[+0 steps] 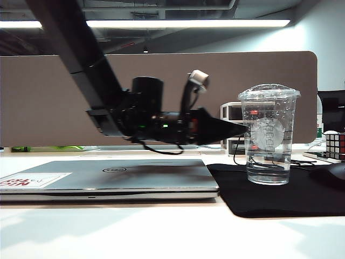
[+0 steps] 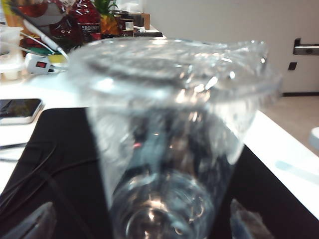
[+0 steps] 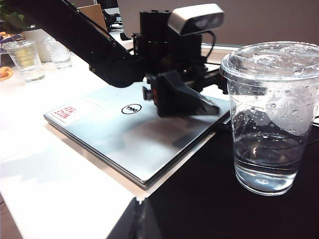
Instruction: Pick up the coffee cup and place it on the right side of the laptop.
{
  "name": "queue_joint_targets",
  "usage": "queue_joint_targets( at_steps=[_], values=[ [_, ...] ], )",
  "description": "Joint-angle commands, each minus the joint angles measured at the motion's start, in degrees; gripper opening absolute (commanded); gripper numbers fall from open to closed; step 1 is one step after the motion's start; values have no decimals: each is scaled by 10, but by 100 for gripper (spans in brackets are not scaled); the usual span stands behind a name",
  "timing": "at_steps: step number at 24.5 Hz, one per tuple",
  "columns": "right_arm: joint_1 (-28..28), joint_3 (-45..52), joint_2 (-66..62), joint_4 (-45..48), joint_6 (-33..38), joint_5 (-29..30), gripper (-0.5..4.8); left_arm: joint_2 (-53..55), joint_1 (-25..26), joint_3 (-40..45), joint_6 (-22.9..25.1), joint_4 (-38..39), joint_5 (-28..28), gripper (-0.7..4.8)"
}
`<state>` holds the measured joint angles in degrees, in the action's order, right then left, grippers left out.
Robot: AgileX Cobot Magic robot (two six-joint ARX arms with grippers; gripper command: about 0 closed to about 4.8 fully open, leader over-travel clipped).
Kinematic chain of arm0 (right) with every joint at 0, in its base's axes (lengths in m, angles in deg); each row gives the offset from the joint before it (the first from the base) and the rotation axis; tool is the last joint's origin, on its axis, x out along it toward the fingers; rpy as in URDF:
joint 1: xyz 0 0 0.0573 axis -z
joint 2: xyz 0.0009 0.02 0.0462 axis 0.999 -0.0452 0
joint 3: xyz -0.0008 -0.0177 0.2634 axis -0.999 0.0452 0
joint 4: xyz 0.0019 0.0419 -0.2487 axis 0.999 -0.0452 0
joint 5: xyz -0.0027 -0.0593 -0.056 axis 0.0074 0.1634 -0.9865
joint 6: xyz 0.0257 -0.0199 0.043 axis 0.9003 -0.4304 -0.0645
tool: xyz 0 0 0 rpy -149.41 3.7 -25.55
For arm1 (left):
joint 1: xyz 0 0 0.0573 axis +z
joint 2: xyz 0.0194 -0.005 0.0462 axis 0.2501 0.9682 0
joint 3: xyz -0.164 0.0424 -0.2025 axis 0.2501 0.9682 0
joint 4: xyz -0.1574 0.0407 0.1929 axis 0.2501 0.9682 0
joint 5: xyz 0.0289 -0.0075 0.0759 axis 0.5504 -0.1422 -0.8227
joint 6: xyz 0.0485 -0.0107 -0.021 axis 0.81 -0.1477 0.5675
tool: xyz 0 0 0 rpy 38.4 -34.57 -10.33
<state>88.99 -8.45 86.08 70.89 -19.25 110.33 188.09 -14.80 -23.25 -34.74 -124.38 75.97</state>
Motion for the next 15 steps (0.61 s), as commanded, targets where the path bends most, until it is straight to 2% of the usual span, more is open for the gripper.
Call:
queue_joint_targets(
  at_steps=[1,3,4,6,7,8,9,10,11,15],
  values=[
    [0,4,1,5,-9,1,-1,-2,24,0,-12,-7,57,479],
    [0,4,1,5,-13,0,-1,-2,37,0,-16,-8,84,472],
    [0,4,1,6,-13,0,-1,-2,45,0,-21,-8,102,344],
    [0,4,1,6,-14,0,-1,-2,58,0,-39,-7,129,165],
    [0,4,1,6,-14,0,-1,-2,66,0,-55,-7,147,44],
    [0,4,1,6,-14,0,-1,-2,72,0,-67,-7,162,-13],
    [0,4,1,5,-14,0,-1,-2,78,1,-80,-7,174,-7],
    [0,4,1,5,-14,0,-1,-4,90,2,-129,-7,173,-5],
    [0,4,1,5,-14,0,-1,-12,100,12,-167,-8,133,-5],
    [0,4,1,6,-14,-2,-1,-53,120,65,-168,-28,59,-5]
  ],
)
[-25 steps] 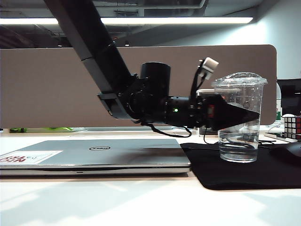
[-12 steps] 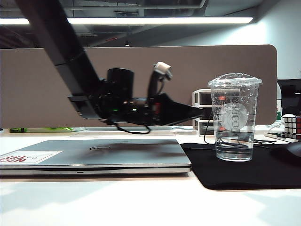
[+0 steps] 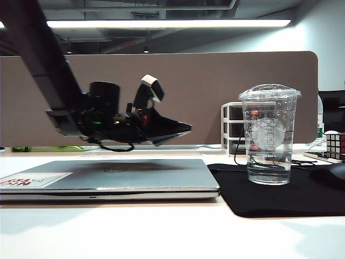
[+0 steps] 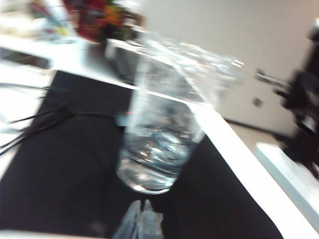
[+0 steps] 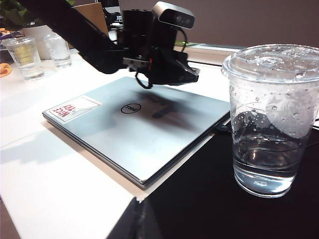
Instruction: Pick up the coffee cup and place it on the right side of the laptop.
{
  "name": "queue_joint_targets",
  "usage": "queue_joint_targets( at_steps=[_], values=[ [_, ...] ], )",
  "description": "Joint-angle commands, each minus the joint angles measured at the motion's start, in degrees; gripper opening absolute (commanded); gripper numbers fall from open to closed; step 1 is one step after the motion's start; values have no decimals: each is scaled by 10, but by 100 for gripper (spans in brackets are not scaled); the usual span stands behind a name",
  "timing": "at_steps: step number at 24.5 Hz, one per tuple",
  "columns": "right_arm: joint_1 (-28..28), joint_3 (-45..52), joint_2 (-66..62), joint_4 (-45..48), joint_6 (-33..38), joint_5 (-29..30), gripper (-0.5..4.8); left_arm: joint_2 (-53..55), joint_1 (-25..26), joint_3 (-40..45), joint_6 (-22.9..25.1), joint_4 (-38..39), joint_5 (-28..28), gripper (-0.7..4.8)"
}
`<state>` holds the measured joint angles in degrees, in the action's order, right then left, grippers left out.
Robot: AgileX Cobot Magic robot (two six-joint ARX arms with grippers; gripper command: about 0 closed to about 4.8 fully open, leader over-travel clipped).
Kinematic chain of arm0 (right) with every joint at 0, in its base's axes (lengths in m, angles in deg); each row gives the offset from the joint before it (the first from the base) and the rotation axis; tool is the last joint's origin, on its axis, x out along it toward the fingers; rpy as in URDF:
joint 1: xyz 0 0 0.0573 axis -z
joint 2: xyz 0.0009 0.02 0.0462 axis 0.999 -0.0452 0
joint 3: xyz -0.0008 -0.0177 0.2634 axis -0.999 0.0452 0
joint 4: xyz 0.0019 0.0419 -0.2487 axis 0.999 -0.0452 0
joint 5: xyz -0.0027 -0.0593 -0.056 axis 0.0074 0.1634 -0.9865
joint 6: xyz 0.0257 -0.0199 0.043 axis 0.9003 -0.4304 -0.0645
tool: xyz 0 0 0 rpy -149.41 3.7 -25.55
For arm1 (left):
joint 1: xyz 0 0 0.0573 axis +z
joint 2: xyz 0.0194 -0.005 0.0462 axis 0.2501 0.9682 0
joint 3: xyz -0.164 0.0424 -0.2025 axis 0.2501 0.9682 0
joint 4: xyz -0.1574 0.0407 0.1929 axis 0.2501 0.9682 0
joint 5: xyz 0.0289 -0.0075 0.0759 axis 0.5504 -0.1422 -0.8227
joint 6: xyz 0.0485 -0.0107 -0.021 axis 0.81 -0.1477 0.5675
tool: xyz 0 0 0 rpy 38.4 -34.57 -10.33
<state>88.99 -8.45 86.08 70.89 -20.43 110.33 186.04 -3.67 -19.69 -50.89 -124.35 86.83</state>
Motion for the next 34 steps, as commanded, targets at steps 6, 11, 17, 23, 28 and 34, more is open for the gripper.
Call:
queue_joint_targets(
  at_steps=[6,11,17,23,28,34],
  values=[
    [0,4,1,6,-2,-2,-1,-130,50,152,-3,-74,-133,-5],
    [0,4,1,6,-2,-20,-1,-247,75,297,39,-76,-242,-5],
    [0,4,1,7,-3,-85,-1,-377,75,440,76,-76,-358,-5],
    [0,4,1,20,-7,-183,-1,-543,75,597,82,-76,-466,-5],
    [1,4,1,23,-7,-203,-1,-670,75,702,80,-76,-543,-5],
    [0,4,1,23,-7,-279,-1,-816,75,811,78,-75,-645,-5]
  ],
)
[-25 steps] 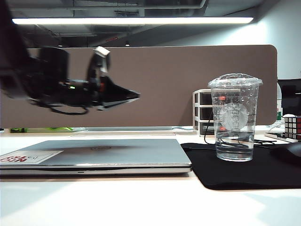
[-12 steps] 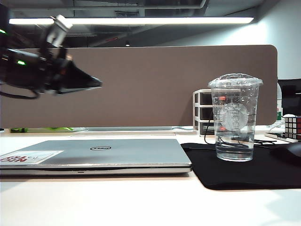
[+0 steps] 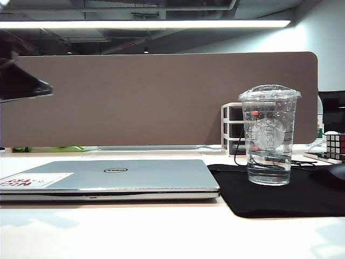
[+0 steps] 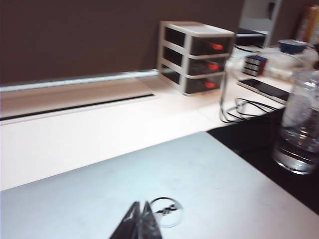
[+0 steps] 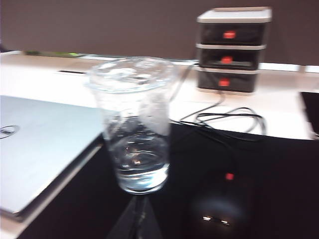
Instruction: Pick up the coffee cup and place it on the right side of the laptop.
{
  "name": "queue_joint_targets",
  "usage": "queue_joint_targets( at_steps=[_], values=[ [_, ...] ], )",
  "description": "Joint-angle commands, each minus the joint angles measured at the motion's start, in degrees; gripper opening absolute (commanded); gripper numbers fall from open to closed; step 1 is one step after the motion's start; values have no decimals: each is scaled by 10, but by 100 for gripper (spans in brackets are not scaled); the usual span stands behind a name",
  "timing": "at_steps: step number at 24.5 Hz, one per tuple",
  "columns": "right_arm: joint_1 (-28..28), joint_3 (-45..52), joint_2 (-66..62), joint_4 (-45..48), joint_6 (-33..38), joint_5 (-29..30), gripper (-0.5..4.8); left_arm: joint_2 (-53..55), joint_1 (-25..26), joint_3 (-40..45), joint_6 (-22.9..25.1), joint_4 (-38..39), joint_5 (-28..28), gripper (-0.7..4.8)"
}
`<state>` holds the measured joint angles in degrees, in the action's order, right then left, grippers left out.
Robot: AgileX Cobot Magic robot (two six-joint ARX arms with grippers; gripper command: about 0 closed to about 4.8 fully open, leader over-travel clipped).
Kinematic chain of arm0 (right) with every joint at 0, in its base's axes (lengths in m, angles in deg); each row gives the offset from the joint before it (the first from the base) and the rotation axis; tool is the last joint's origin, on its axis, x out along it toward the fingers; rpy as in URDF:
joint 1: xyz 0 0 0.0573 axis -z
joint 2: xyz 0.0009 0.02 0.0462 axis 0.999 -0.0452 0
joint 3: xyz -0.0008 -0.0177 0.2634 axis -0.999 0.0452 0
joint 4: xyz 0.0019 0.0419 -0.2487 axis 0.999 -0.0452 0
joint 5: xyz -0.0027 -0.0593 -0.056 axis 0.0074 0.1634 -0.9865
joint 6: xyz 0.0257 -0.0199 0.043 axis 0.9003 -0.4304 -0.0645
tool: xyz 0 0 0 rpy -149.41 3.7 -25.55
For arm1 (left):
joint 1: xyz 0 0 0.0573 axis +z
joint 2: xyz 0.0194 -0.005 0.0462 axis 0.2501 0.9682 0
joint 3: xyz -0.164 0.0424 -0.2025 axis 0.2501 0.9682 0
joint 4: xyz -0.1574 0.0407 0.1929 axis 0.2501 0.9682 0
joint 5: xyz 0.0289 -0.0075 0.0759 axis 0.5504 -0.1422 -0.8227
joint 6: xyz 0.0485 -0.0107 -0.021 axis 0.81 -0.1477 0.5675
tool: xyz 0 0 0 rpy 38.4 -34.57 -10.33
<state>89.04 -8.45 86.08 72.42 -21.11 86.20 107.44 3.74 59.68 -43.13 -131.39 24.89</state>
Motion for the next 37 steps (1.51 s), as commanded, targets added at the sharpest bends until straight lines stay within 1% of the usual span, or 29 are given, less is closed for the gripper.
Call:
queue_joint_targets(
  at_steps=[1,4,6,8,10,11,14,17,18,20,22,24,27,29,31,34,35,37],
  values=[
    [0,4,1,8,0,-53,-1,-45,0,27,0,-4,-32,-5],
    [0,4,1,8,0,-95,-1,-74,0,40,0,6,-34,-5],
    [0,4,1,8,0,-110,-1,-88,0,43,0,22,-34,-5],
    [0,4,1,8,0,-110,-1,-101,0,43,1,48,-35,-5],
    [0,4,1,8,0,-110,-1,-122,0,43,2,98,-36,-5],
    [0,4,1,8,0,-110,-1,-129,0,43,5,110,-38,-5],
    [0,4,1,7,0,-110,-1,-150,0,45,5,119,-50,-5],
    [0,4,1,2,0,-110,-1,-196,0,51,5,129,-61,-5],
    [0,4,1,-6,-3,-110,-1,-230,0,54,9,153,-69,-5],
    [0,4,1,-12,-9,-110,-1,-315,0,55,26,249,-89,-5],
    [0,4,1,-12,-9,-110,-1,-369,0,55,38,303,-91,-5],
    [0,4,1,-13,-9,-110,-1,-424,0,55,45,351,-111,-5],
    [0,4,1,-14,-9,-110,-1,-559,1,55,45,461,-131,-5],
    [0,4,0,-13,-9,-111,-1,-572,1,55,39,476,-138,-5],
    [0,4,0,-14,-9,-122,-1,-572,0,55,39,479,-166,-5],
    [0,4,0,-14,-9,-177,-1,-572,0,55,43,475,-217,-5],
    [0,4,1,-13,-11,-199,-1,-572,2,55,56,471,-226,-5],
    [0,4,0,-10,-24,-201,-1,-572,1,56,61,462,-228,-5]
  ],
)
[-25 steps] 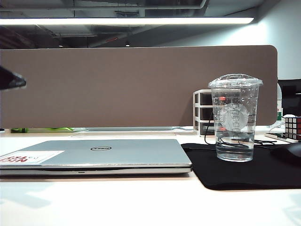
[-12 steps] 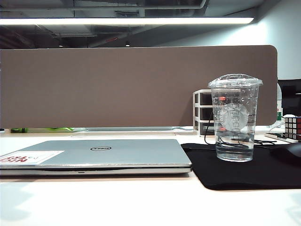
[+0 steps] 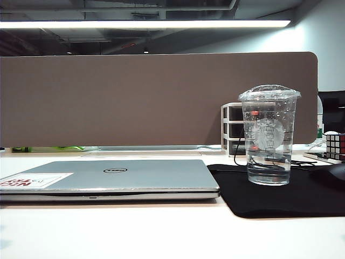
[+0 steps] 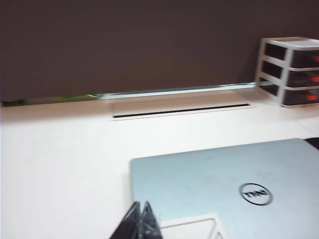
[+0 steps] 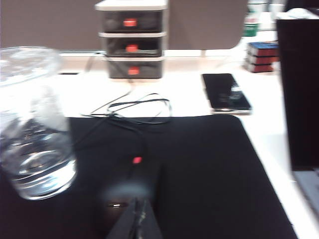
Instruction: Pick up the coffee cup and place it on the right side of the laptop.
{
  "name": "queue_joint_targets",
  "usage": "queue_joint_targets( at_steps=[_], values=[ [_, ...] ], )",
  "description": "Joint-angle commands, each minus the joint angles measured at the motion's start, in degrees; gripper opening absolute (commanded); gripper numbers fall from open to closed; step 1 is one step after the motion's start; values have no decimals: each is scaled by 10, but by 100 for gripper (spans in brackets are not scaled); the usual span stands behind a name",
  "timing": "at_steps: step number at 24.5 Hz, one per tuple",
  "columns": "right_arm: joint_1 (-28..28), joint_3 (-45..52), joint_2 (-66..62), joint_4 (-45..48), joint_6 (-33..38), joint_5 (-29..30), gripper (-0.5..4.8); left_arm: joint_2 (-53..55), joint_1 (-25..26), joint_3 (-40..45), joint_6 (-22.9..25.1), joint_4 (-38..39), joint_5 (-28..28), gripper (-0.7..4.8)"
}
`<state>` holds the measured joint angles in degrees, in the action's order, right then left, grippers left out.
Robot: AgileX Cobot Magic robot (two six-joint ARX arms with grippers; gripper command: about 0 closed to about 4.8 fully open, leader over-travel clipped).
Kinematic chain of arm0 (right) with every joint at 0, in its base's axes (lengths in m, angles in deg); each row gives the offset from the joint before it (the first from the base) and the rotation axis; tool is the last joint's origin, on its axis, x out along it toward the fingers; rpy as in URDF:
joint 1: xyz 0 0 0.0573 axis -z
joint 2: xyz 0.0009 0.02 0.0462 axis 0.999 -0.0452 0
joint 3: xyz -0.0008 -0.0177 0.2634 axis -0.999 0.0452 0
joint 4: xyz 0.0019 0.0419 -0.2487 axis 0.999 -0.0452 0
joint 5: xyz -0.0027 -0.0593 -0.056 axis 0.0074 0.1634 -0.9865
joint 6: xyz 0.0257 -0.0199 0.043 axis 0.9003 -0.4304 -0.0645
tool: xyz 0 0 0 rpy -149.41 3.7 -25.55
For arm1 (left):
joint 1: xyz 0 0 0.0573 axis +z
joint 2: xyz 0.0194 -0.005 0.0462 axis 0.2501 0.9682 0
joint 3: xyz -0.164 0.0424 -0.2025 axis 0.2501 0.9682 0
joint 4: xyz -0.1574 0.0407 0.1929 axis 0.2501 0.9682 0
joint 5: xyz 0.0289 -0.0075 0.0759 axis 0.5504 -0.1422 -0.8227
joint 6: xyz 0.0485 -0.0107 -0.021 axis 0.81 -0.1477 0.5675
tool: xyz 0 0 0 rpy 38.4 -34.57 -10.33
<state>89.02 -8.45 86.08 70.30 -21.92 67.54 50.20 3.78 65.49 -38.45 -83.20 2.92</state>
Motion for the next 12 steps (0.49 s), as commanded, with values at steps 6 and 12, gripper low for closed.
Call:
queue_joint_targets(
  at_steps=[6,12],
  values=[
    [-1,4,1,22,-17,9,-1,0,1,-1,21,3,-8,-5],
    [0,4,0,14,-17,9,-1,0,0,-1,19,125,-8,-5]
  ],
)
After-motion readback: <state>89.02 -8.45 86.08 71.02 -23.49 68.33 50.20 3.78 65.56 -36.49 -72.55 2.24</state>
